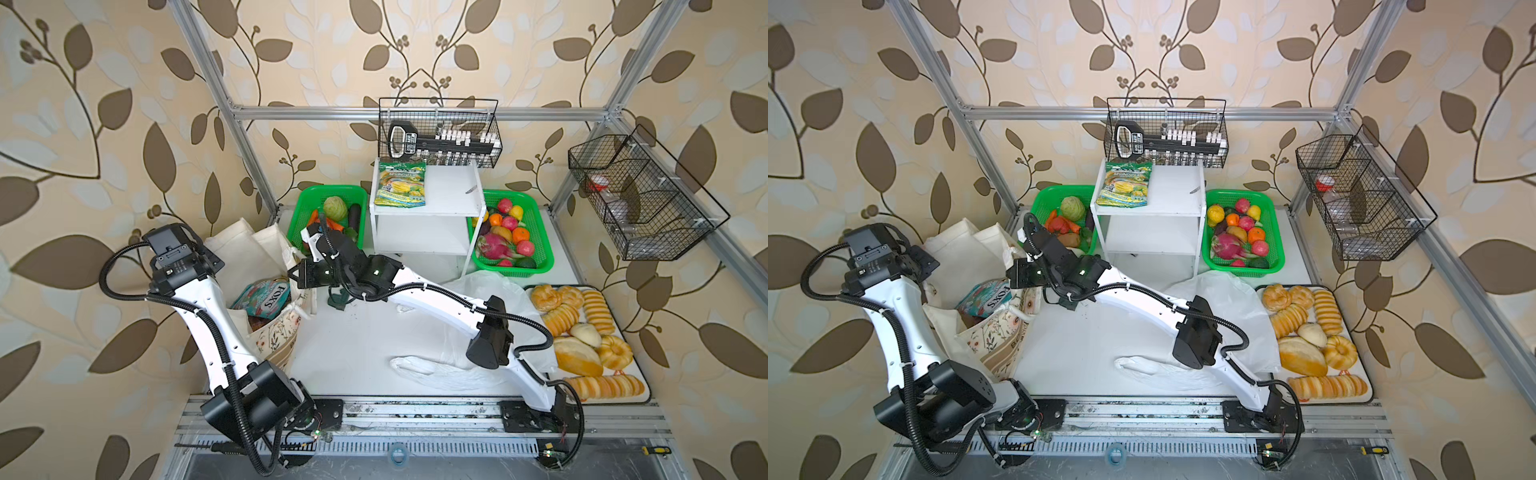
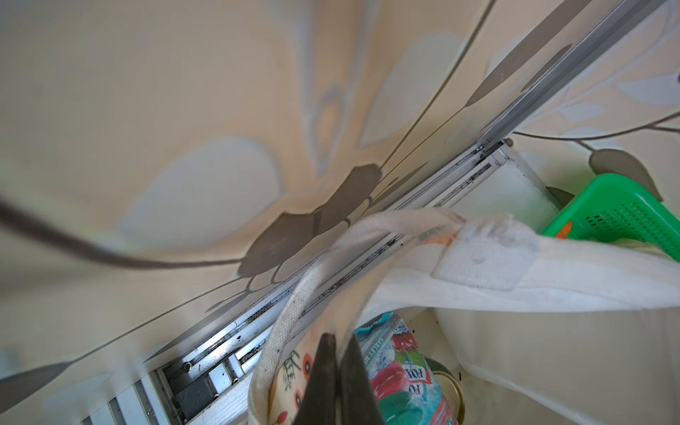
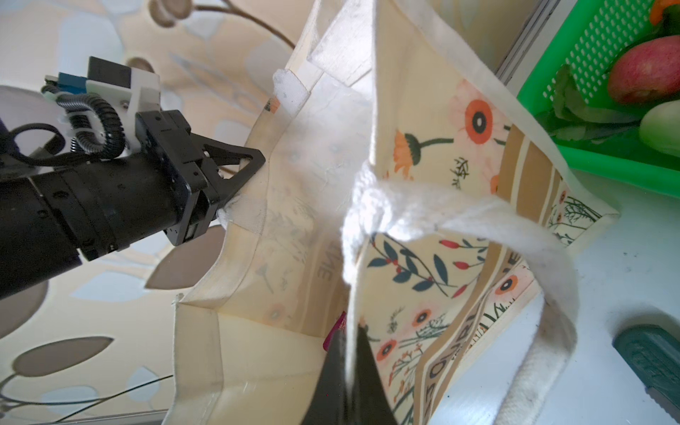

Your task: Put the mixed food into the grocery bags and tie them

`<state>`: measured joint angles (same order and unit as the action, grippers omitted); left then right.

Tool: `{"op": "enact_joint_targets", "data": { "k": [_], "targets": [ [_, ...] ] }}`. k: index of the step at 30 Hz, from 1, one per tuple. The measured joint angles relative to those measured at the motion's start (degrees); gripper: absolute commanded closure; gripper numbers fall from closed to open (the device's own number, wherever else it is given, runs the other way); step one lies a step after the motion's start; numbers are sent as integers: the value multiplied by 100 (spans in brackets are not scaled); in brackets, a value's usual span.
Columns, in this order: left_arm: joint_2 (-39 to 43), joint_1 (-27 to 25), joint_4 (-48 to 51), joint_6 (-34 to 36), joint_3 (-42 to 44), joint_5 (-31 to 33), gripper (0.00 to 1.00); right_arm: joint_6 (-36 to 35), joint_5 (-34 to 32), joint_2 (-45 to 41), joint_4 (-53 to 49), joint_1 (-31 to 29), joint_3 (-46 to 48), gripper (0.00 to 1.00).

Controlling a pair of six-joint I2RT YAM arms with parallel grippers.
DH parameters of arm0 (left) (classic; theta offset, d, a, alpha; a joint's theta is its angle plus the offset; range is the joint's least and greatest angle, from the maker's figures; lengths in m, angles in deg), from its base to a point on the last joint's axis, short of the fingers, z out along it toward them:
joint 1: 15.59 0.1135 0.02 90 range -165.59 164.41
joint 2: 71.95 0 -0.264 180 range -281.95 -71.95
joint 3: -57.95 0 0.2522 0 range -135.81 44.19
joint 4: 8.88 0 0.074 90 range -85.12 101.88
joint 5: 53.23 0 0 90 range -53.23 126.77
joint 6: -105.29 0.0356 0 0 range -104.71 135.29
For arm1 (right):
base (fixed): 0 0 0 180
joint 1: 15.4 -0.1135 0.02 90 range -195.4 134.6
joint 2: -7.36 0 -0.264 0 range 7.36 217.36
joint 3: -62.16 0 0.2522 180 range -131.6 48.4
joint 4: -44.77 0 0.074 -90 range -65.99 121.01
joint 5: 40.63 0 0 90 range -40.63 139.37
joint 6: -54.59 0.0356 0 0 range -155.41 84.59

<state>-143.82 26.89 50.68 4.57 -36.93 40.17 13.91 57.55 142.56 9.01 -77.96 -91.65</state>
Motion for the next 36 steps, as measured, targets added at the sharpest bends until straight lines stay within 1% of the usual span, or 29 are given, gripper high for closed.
{"op": "enact_joint_targets", "data": {
  "k": [2, 7, 9, 13, 16, 17, 19, 20, 24, 25, 31, 34, 36],
  "targets": [
    [0, 0, -35, -2, 20, 2, 100, 20, 7, 9, 24, 0, 0, 95],
    [2, 0, -144, -2, 122, 0, 97, 105, 61, 44, 138, 9, -11, 88],
    [4, 0, -181, -4, 164, -4, 93, 155, 109, 44, 212, 31, -31, 88],
    [35, 0, -245, -7, 216, -9, 91, 216, 192, 44, 350, 85, -92, 86],
    [79, 0, -304, 0, 225, -24, 85, 232, 238, 44, 426, 118, -109, 86],
    [98, 2, -337, 7, 225, -26, 85, 234, 240, 44, 433, 122, -109, 85],
    [151, 0, -398, -2, 225, -17, 81, 264, 258, 44, 433, 125, -109, 80],
    [188, 2, -404, 11, 225, -4, 75, 280, 264, 44, 433, 122, -109, 77],
    [321, 0, -400, -11, 225, 52, 75, 269, 280, 44, 431, 118, -109, 75],
    [348, 0, -400, -9, 225, 70, 73, 267, 278, 42, 428, 118, -109, 75],
    [431, 0, -374, 0, 225, 127, 70, 155, 260, -63, 374, 122, -105, 62],
    [466, 0, -291, 2, 168, 48, 64, -4, 184, -251, 262, 120, -105, 56],
    [466, 0, -181, 11, -7, -103, 55, -170, 92, -428, 120, 122, -103, 52]
  ]
}}
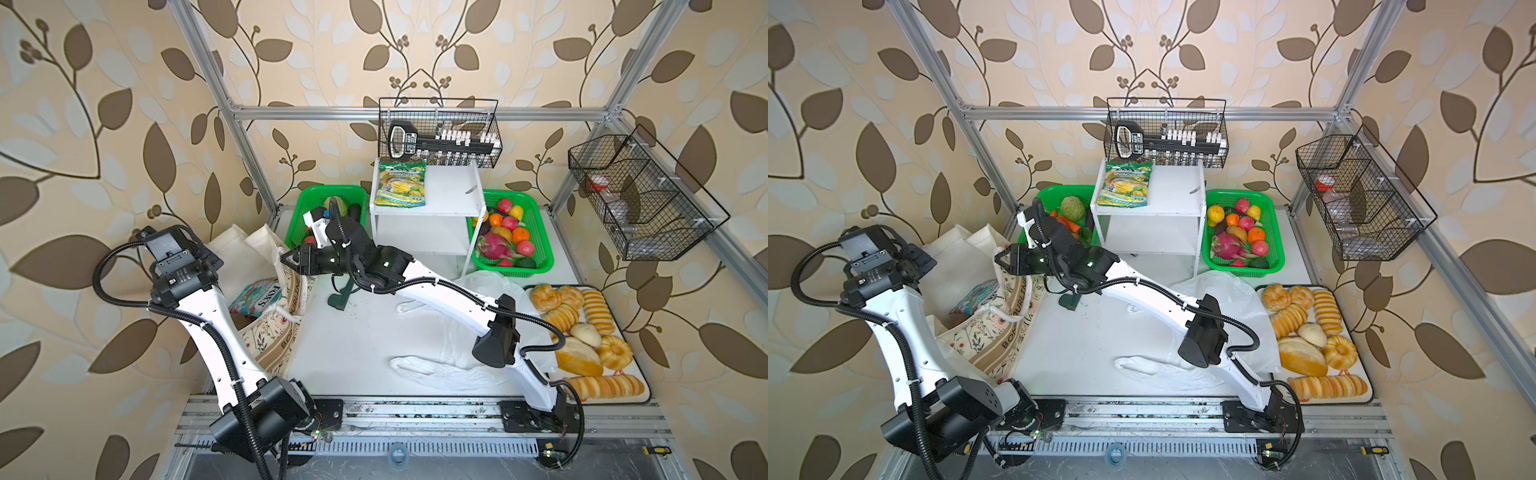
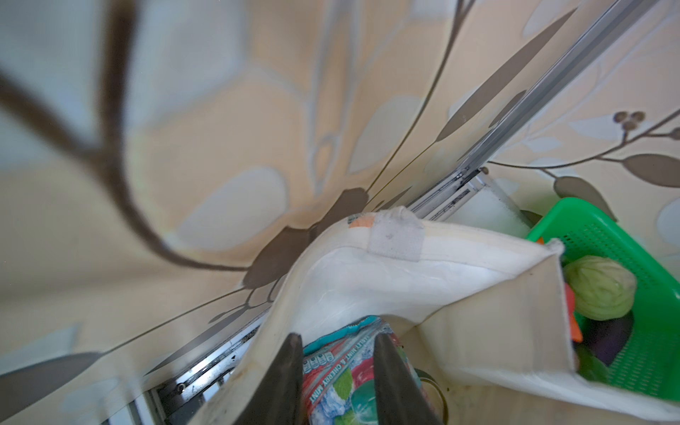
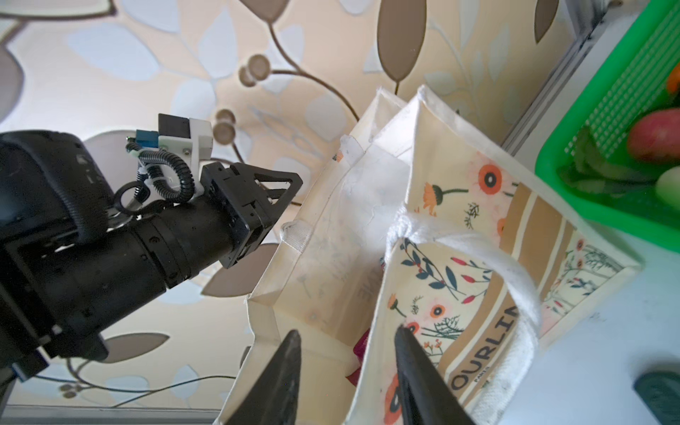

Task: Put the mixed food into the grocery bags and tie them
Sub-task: 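Open both grippers to release the tote handles and withdraw both arms, then reach both grippers to the white plastic bag and grasp its handles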

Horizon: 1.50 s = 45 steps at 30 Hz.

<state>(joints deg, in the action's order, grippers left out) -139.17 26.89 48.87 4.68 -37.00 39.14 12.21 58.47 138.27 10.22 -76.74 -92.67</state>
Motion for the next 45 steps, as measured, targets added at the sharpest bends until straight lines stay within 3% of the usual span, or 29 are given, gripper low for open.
{"op": "enact_joint_targets", "data": {
  "k": [3, 9, 10, 12, 17, 23, 28, 36, 39, 45],
  "targets": [
    [7, 0, 175, -68, -389, -304, 32, -363, -219, -415, -192, 0, 208, 49],
    [90, -17, 444, -232, -1134, -1047, 24, -1075, -695, -1578, -286, 9, 1130, 46],
    [98, -57, 507, -323, -1276, -1327, 24, -1169, -844, -1899, -227, 9, 1543, 46],
    [151, -256, 415, -658, -1414, -2111, 24, -1412, -1394, -2988, 72, 9, 3270, 46],
    [474, -1637, -125, -1526, -1239, -3748, 24, -1510, -2538, -5042, 356, 306, 6148, 51],
    [1029, -3327, -393, -2087, -741, -4498, 26, -929, -3185, -6592, 258, 914, 8467, 53],
    [1438, -4677, -507, -2288, -11, -4454, 28, -319, -3180, -7305, -61, 1272, 9781, 53],
    [1187, -7554, 0, -2293, 1040, -2841, 27, -63, -2815, -7138, -538, 1475, 10201, 50],
    [1191, -8006, 170, -2398, 1537, -2444, 26, -72, -2750, -6854, -643, 1425, 10201, 47],
    [1198, -8120, 210, -2494, 1746, -1884, 24, -122, -2785, -6120, -870, 1080, 10163, 40]
  ]
}}
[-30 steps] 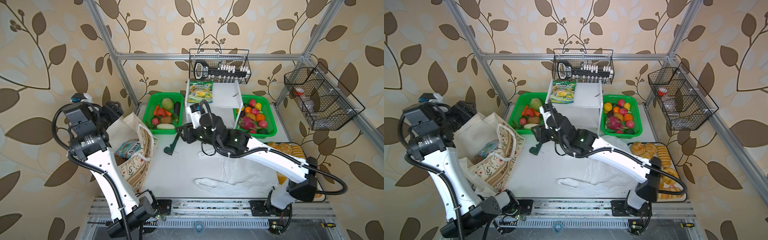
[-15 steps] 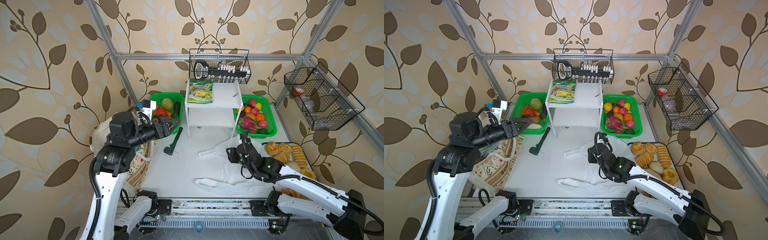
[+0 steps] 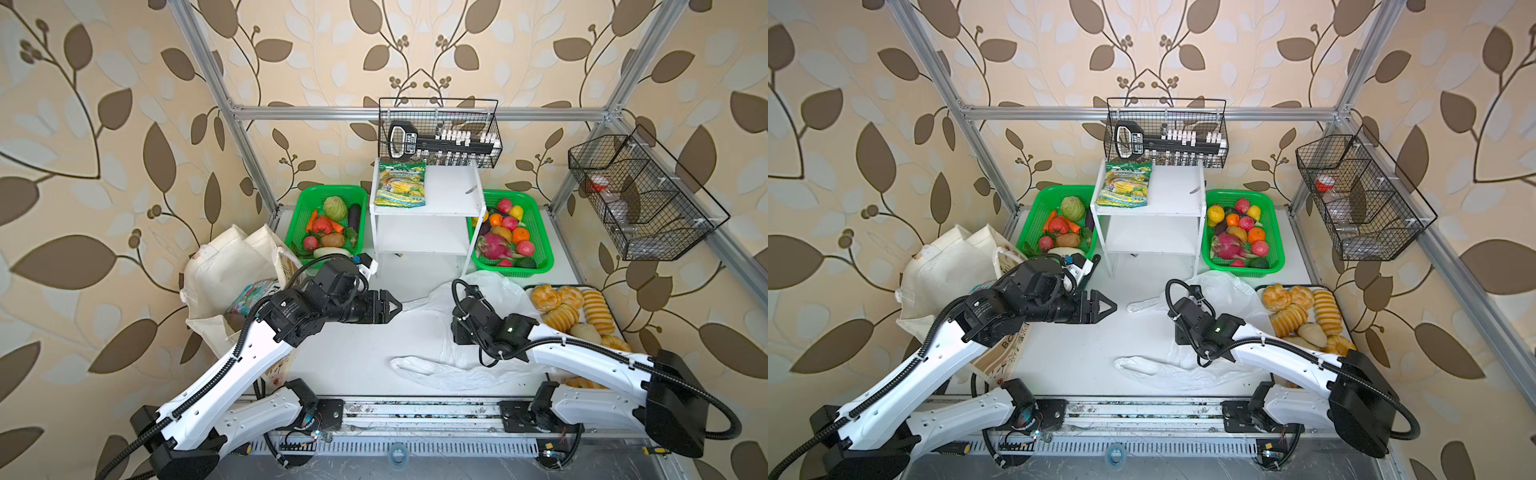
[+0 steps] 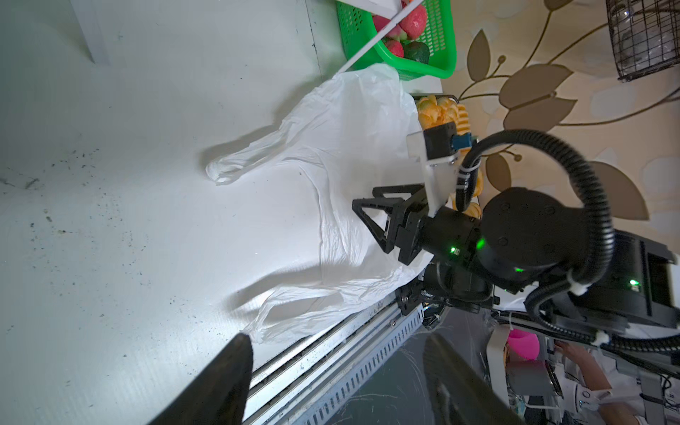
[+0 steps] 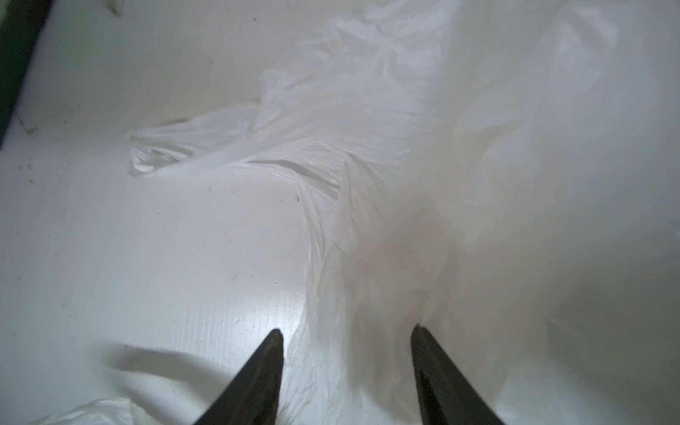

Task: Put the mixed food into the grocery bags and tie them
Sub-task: 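Reach both grippers to the white plastic bag and grasp its handles, then lift the white plastic bag upward off the table with both grippers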

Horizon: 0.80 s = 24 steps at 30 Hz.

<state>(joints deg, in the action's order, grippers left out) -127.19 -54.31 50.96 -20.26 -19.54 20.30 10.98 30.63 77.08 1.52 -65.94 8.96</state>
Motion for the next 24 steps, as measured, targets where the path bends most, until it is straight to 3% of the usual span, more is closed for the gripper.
{"op": "enact_joint_targets", "data": {
  "k": [11, 13, 18, 21, 24],
  "targets": [
    [-127, 0, 24, 50, 181, 409, 20, 2, -116, 1292, -254, -422, -234, 36],
    [-149, 0, 31, 61, 190, 472, 20, -9, -127, 1550, -278, -446, -304, 45],
    [-149, 0, 48, 68, 190, 570, 20, -57, -127, 1580, -271, -520, -361, 85],
    [-149, 0, 50, 70, 190, 649, 20, -63, -127, 1182, -278, -520, -391, 98],
    [-122, 0, 44, 68, 212, 697, 19, -160, -81, 498, -289, -496, -494, 100]
  ]
}}
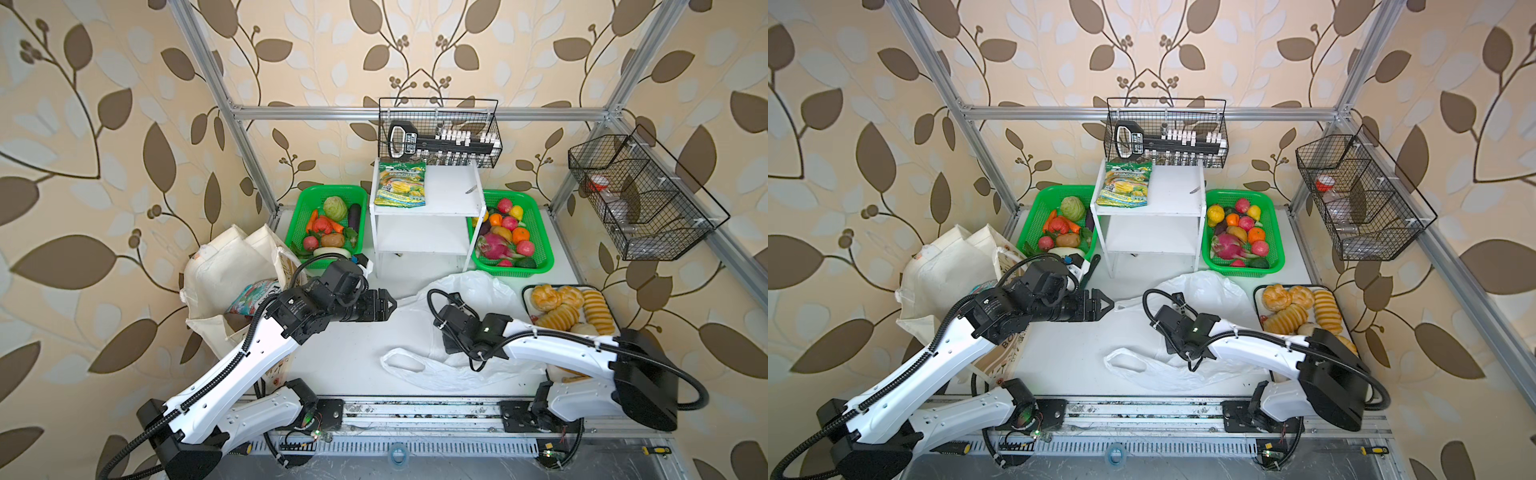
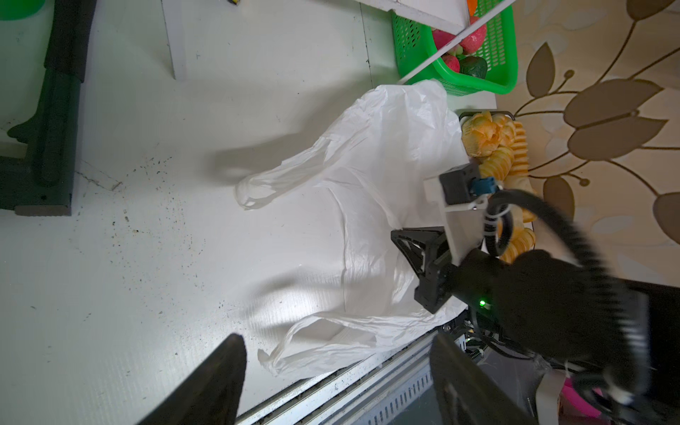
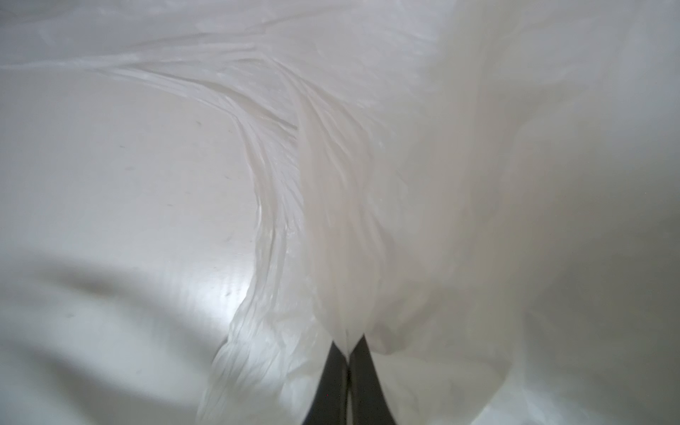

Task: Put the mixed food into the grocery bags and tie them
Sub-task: 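Lift the white plastic bag upward off the table with both grippers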

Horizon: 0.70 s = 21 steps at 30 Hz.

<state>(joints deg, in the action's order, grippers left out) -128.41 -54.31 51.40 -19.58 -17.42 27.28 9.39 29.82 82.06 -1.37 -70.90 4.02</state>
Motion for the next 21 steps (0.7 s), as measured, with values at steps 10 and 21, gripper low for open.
{"op": "enact_joint_targets", "data": {
  "k": [10, 21],
  "targets": [
    [420, 2, 42, -48, 42, 791, 8, -197, 1781, -1971, 664, 914, -96, 100],
    [1838, 2, 101, -269, -48, 1589, 6, 485, 4315, -1954, 2951, 1224, 22, 100]
  ]
}}
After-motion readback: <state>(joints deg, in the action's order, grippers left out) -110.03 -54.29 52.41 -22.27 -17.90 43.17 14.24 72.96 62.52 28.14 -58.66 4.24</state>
